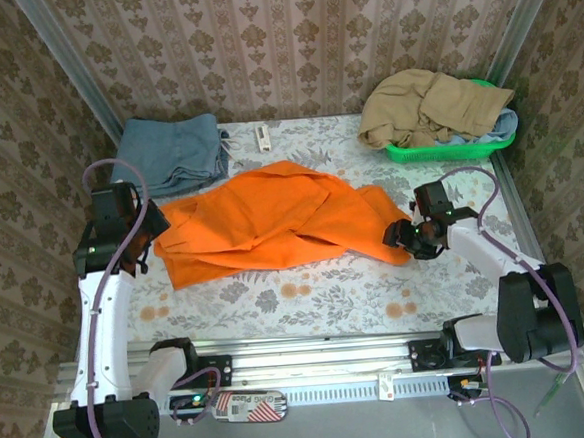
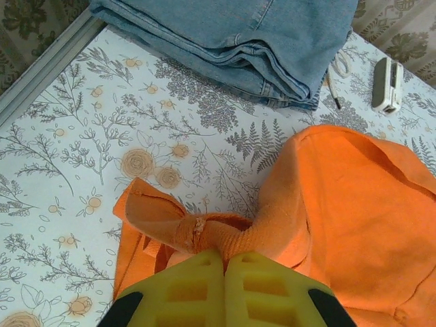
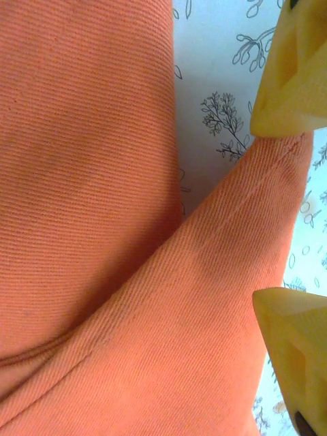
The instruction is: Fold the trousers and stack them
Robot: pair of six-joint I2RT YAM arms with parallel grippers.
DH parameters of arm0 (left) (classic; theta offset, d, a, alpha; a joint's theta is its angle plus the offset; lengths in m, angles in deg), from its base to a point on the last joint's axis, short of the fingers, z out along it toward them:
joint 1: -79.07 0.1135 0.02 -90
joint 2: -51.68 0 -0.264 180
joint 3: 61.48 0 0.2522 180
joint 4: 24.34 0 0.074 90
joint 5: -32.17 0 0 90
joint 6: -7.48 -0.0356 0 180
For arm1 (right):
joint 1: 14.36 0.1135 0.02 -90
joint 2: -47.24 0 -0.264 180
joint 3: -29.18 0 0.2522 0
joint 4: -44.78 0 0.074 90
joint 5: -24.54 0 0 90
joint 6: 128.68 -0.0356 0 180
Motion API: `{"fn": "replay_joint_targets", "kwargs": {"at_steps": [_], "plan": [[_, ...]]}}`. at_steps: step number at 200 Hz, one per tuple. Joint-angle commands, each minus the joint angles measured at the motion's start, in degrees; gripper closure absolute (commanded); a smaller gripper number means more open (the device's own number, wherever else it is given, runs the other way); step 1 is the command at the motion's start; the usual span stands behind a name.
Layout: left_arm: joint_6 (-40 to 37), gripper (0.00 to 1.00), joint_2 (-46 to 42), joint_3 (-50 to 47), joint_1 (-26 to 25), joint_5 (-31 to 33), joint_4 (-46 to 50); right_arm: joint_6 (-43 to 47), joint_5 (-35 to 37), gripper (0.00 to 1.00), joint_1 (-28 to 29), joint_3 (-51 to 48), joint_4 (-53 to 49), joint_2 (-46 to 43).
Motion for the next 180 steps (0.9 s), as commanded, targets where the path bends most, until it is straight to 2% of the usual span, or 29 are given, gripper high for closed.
{"fn": "replay_joint_targets", "kwargs": {"at_steps": [1,23,72,87,91,94,99,103,107,114,125,160,180], "plan": [[0.6,1.00,-1.3,-0.3,0.5,-1.1,-1.0,0.1,0.0,0.37,0.1,-1.1,0.7,0.4],[0.5,1.00,-1.4,-0.1,0.5,-1.2,-1.0,0.7,1.4,0.43,1.1,-0.5,0.0,0.6],[-0.2,1.00,-1.9,1.4,0.4,-1.0,-0.1,0.6,-2.1,0.99,1.6,-0.6,-0.1,-1.3],[-0.3,1.00,-1.9,2.0,0.5,-1.0,0.3,0.1,0.1,1.00,1.7,0.1,-2.8,-4.2],[-0.3,1.00,-1.9,2.2,0.5,-0.9,0.4,-0.2,1.7,0.96,1.8,0.4,-4.0,-5.0],[-0.3,1.00,-1.9,2.2,0.5,-1.0,0.3,-0.6,3.3,0.88,1.8,0.5,-4.8,-5.5],[-0.2,1.00,-1.9,2.3,0.6,-1.0,0.4,-1.0,5.8,0.71,1.7,0.4,-5.7,-6.4],[-0.2,1.00,-1.9,2.4,0.5,-1.0,0.4,-1.3,7.4,0.53,1.7,-0.1,-5.8,-7.2],[-0.1,1.00,-1.9,2.5,0.5,-1.1,0.4,-1.7,8.7,0.42,1.6,-0.5,-6.1,-7.8],[-0.1,1.00,-1.9,2.6,0.5,-1.1,0.3,-2.6,10.4,0.32,1.3,-1.3,-6.4,-8.7],[-0.1,1.00,-1.9,2.6,0.5,-1.3,0.2,-3.3,10.5,0.23,0.8,-3.1,-5.7,-9.4],[0.0,1.00,-1.6,2.4,0.5,-1.8,-0.1,-3.3,6.6,0.20,-0.7,-5.5,-1.5,-6.0],[0.0,1.00,-1.7,2.4,0.5,-1.9,-0.1,-2.9,1.3,0.26,-1.6,-5.3,2.9,-2.1]]}}
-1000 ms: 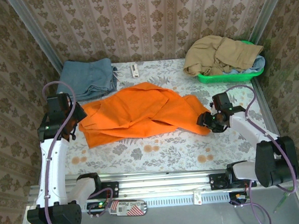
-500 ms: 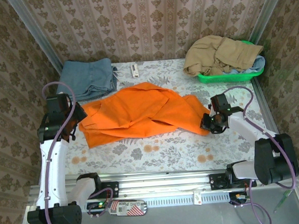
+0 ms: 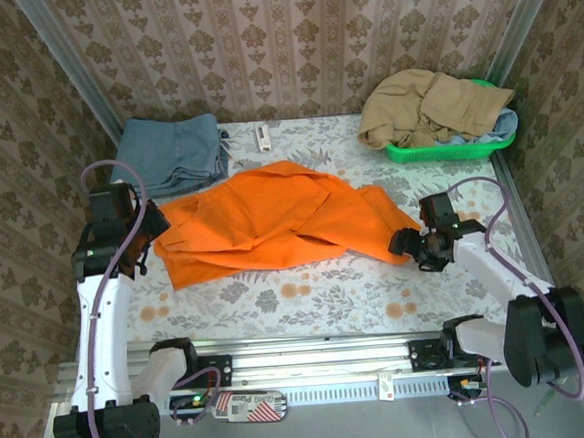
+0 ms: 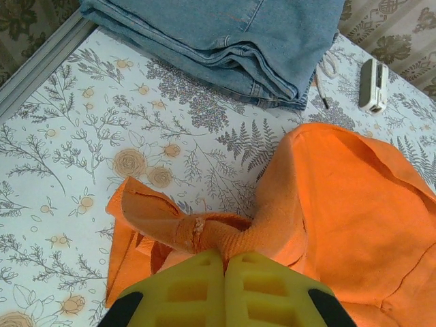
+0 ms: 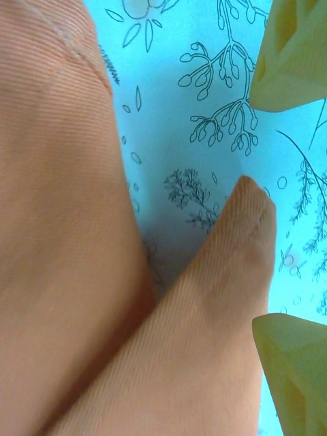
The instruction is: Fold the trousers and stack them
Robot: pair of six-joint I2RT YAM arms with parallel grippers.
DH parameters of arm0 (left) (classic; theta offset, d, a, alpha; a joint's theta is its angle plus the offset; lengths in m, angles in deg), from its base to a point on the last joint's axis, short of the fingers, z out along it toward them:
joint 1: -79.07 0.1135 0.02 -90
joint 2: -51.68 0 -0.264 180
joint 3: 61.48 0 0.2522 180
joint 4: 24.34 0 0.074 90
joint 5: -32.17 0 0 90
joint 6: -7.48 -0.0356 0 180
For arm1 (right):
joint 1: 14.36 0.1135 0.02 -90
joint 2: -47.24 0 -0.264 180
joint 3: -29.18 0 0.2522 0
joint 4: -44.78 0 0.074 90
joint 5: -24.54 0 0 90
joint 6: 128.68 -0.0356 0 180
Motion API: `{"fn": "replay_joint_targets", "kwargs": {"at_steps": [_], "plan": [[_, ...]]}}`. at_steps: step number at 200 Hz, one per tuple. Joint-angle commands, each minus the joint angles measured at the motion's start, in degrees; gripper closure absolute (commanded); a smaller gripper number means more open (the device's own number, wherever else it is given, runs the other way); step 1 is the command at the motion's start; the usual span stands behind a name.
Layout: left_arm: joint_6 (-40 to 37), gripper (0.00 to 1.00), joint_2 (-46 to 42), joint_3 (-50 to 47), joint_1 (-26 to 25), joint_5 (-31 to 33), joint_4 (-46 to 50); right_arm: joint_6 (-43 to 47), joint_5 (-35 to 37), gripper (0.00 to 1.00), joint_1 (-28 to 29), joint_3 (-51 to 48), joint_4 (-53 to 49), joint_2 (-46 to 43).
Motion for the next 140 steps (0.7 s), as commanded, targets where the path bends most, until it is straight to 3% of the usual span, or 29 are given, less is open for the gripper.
{"fn": "replay_joint_targets", "kwargs": {"at_steps": [1,24,39,54,98,140], "plan": [[0.0,1.00,-0.8,1.9,0.5,-0.8,-0.5,-0.2,-4.6,0.27,-0.9,-0.5,5.4,3.7],[0.0,1.00,-0.7,2.2,0.5,-0.9,-0.4,-0.2,-9.5,0.51,-0.9,0.0,8.3,5.8],[-0.1,1.00,-0.7,2.5,0.5,-0.8,-0.1,0.1,-9.9,0.82,-0.9,0.5,7.4,5.2],[-0.2,1.00,-0.9,3.2,0.5,-0.6,0.1,0.5,-9.0,1.00,-0.8,1.3,4.7,2.2],[-2.3,1.00,-0.5,8.8,1.1,1.9,3.2,0.7,-0.3,1.00,-0.7,11.0,-6.1,-11.1],[-5.7,1.00,1.2,16.8,6.5,2.1,6.6,4.8,12.9,1.00,-2.0,31.2,-6.7,-4.9]]}}
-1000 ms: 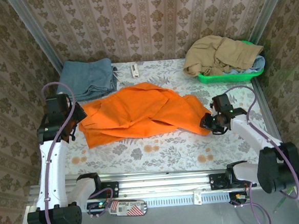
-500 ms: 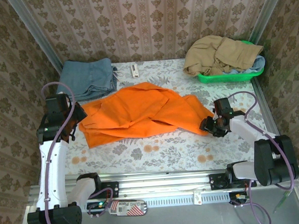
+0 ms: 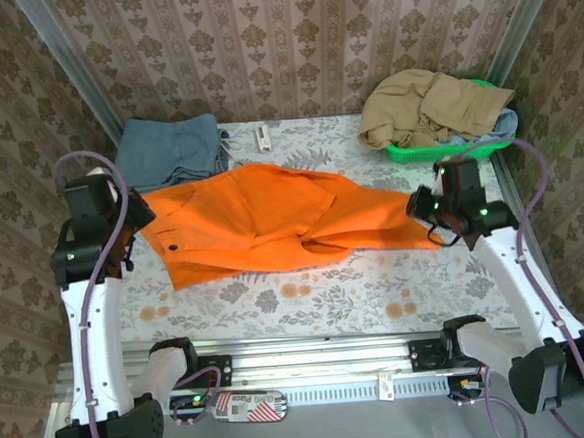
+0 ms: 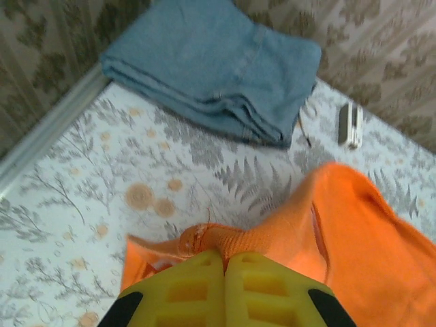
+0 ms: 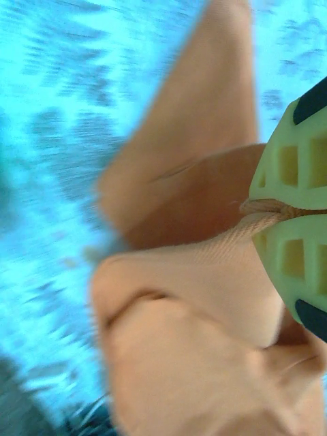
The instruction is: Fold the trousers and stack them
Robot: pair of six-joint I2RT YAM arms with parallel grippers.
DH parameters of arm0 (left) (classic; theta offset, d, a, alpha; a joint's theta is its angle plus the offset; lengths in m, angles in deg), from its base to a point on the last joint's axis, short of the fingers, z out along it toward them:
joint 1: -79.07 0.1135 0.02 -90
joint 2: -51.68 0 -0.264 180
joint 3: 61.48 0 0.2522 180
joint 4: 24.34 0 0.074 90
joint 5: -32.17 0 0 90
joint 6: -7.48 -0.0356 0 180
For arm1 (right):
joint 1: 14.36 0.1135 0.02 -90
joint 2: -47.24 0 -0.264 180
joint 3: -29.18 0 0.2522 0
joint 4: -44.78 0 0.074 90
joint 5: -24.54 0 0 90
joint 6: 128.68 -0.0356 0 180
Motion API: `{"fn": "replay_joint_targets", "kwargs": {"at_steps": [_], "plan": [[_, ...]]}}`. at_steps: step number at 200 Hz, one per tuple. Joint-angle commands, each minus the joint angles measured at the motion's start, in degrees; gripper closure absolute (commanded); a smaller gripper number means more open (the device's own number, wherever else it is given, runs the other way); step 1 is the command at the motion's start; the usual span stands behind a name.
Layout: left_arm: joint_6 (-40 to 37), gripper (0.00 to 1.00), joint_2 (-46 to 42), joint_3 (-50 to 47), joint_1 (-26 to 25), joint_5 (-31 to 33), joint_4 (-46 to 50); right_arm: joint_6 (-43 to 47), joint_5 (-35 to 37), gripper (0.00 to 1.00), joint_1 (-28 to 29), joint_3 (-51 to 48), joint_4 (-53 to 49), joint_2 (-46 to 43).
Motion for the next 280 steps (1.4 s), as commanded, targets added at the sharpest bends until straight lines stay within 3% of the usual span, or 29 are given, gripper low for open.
{"fn": "replay_joint_targets", "kwargs": {"at_steps": [1,34,82,130,141,148,154,163,168,182,194,201,205,235,280], "plan": [[-3.3,1.00,0.8,4.7,3.1,1.9,1.5,3.0,11.0,1.00,-1.1,9.2,-1.3,4.0],[-3.3,1.00,5.2,5.5,5.1,3.8,-0.7,3.3,17.6,1.00,-4.2,23.9,1.7,18.9],[-2.7,1.00,13.2,5.6,12.6,1.5,-8.0,-0.1,19.9,1.00,-5.9,43.8,1.5,40.1],[-1.7,1.00,21.7,7.5,13.2,-0.6,-14.7,-2.9,22.6,1.00,-5.9,56.8,0.9,53.4],[-1.8,1.00,24.5,9.2,13.2,-0.4,-14.8,-3.1,21.4,0.89,-6.1,61.0,-1.6,56.8],[-1.9,1.00,26.9,10.5,13.2,-0.6,-14.6,-3.1,20.9,0.58,-6.2,64.0,-3.9,59.0],[-1.9,1.00,29.3,11.9,13.2,-1.1,-14.0,-2.7,20.1,0.45,-6.2,66.5,-6.1,60.7],[-2.2,0.79,32.5,14.3,13.3,-2.8,-12.4,-1.8,19.0,0.41,-6.1,68.7,-8.4,62.1],[-2.2,0.73,34.3,15.5,13.3,-3.9,-11.2,-1.3,18.1,0.38,-6.0,68.7,-9.2,62.1],[-1.7,0.47,36.0,16.3,13.1,-6.7,-9.2,-0.5,15.6,0.33,-5.7,64.4,-9.3,58.9],[-0.8,0.28,33.5,13.8,12.3,-6.9,-9.0,-0.5,14.5,0.31,-4.9,53.9,-5.2,52.3],[-0.3,0.07,30.9,11.7,11.6,-6.9,-9.1,-0.7,13.8,0.29,-4.3,46.5,-1.4,47.7],[-0.1,0.01,29.4,10.6,11.1,-6.6,-8.9,-0.9,13.4,0.29,-4.0,42.7,0.0,45.1],[4.7,0.03,18.4,2.1,7.5,-4.4,-3.1,-0.8,12.7,0.29,-1.0,20.1,4.4,27.9],[14.6,0.08,-1.8,-21.4,-7.3,-0.5,1.5,-7.2,7.2,0.33,0.6,-10.3,4.3,3.8]]}}
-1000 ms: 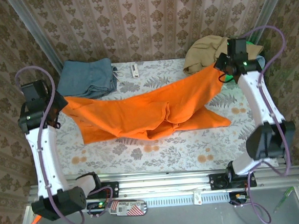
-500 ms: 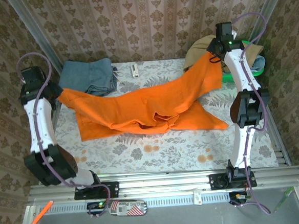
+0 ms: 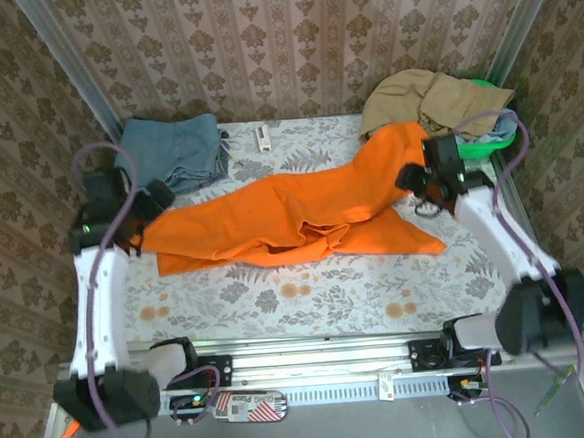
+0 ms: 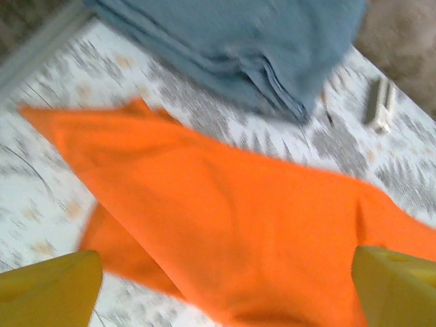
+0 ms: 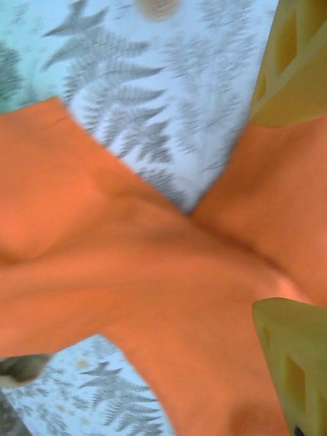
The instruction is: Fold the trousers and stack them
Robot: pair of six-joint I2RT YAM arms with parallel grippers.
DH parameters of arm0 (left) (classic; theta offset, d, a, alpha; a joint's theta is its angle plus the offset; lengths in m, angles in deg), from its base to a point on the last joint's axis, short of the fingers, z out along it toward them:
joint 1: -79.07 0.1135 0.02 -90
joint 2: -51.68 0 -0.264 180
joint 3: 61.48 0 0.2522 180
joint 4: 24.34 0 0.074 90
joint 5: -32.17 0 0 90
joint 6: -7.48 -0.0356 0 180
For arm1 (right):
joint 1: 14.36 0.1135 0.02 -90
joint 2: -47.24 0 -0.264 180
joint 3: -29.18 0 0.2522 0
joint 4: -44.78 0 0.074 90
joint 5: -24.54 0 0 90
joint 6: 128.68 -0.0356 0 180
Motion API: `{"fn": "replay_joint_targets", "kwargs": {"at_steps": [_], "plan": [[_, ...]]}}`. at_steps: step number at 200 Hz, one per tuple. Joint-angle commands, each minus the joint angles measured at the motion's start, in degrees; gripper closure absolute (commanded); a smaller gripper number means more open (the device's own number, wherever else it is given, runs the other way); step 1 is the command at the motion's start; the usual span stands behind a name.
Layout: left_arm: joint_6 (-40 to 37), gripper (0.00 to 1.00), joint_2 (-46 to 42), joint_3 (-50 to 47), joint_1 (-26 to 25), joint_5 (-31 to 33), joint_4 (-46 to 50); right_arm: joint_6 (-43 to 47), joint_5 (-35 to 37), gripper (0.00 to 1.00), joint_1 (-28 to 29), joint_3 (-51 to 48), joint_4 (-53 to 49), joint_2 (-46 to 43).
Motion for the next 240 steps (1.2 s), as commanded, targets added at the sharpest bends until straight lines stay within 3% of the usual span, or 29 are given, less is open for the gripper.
{"fn": "replay_joint_targets", "kwargs": {"at_steps": [1,24,44,84,109,146,240], "plan": [[8.3,0.08,-6.7,-10.8,-5.2,2.6,7.0,-3.9,-4.2,0.33,-0.3,-10.6,-0.2,-7.9],[16.6,0.28,-12.6,-21.8,-6.6,1.5,6.8,-3.2,-5.5,0.37,0.3,-15.3,-4.5,-14.5],[23.2,0.38,-14.7,-27.8,-6.3,1.4,4.4,-2.1,-5.8,0.39,0.2,-17.2,-6.0,-16.2],[26.3,0.52,-7.6,-33.5,-1.4,-0.8,-9.1,-1.2,-8.2,0.40,0.1,-19.0,-3.8,-15.8],[24.9,0.47,-2.9,-32.2,1.0,2.0,-13.3,-0.7,-10.2,0.40,0.0,-19.3,-2.3,-14.3],[23.3,0.45,5.4,-32.4,4.0,-0.3,-21.0,-0.3,-10.7,0.39,-0.5,-19.0,-1.8,-13.9],[19.8,0.51,19.5,-28.5,10.1,-0.5,-29.6,-0.7,-11.0,0.39,-0.8,-19.9,-1.4,-14.9]]}}
